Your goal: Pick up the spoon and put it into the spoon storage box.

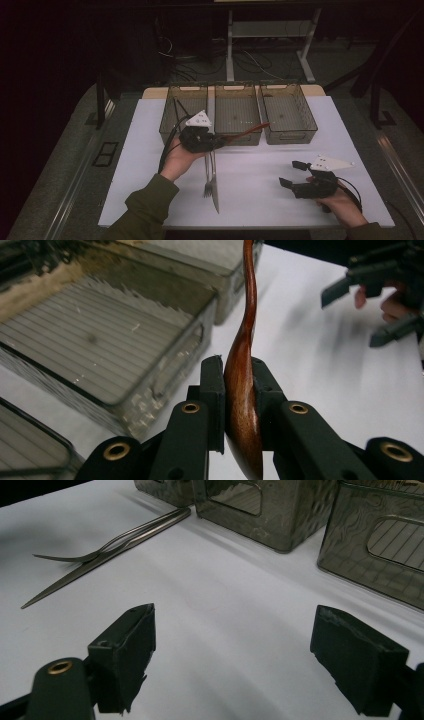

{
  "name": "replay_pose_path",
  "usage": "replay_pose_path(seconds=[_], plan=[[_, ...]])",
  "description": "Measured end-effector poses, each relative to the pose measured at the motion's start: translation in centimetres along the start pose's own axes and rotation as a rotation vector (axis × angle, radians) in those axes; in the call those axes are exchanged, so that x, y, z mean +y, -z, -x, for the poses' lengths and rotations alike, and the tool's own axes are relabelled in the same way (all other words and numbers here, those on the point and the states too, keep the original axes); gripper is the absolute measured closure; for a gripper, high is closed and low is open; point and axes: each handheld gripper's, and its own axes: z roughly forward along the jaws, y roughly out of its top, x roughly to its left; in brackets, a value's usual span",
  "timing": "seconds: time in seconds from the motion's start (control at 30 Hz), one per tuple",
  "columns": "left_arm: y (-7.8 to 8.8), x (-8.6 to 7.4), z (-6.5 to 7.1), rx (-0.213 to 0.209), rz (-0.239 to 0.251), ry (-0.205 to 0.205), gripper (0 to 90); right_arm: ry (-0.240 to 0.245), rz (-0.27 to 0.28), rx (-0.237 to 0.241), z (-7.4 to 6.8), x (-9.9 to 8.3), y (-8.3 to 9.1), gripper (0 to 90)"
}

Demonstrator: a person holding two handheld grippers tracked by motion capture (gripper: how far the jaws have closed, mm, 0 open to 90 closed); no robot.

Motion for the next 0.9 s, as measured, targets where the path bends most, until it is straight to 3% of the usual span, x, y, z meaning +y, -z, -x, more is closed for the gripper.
replay_pose_path(seconds=[0.13,0.3,0.43,0.7,0.9], plan=[[-0.4,1.1,-1.2,0.018,-0.003,-0.008,79.1,0.007,0.003,-0.004,0.1,0.0,0.0,17.5],[-1.2,2.2,-2.4,0.047,0.014,0.014,79.1,0.005,0.005,-0.004,0.1,0.0,0.0,17.6],[-2.4,2.7,-3.3,0.068,-0.002,0.026,79.1,0.006,0.005,-0.003,0.1,0.0,0.0,17.5],[-4.6,2.8,-5.4,0.121,-0.041,0.070,79.0,0.003,0.007,-0.007,0.2,-0.1,0.1,17.6],[-5.5,2.3,-6.6,0.189,-0.070,0.137,79.0,0.006,0.007,-0.006,0.2,-0.1,0.1,17.6]])
